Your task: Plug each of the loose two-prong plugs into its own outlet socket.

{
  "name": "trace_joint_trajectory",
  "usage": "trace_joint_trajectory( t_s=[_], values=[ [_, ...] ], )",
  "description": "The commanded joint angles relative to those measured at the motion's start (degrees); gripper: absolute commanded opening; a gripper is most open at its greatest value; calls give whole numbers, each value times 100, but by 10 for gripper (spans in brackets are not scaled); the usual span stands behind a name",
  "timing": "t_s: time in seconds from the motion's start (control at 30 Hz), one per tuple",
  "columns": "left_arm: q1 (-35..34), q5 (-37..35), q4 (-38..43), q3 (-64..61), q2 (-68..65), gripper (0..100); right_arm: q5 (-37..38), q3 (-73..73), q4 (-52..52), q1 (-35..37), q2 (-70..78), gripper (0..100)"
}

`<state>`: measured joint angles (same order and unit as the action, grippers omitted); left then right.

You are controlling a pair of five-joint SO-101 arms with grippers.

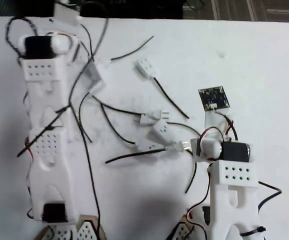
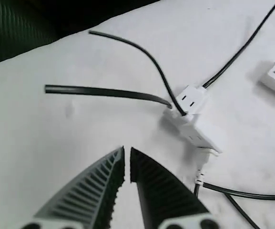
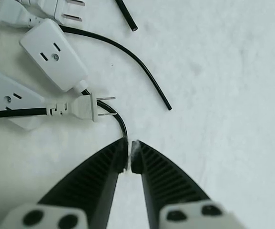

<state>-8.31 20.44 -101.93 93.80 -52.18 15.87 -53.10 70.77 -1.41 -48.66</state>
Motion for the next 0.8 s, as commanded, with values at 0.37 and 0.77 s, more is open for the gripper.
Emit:
trace_joint_trajectory(
  t_s=[0.37, 0.77],
  values=[
    [-1525, -615, -53, 193, 2273, 221, 44, -132, -136, 374, -110, 19],
    [-1859, -132, -62, -2716, 4277, 59, 26, 237, -110, 418, -66, 21]
  ],
)
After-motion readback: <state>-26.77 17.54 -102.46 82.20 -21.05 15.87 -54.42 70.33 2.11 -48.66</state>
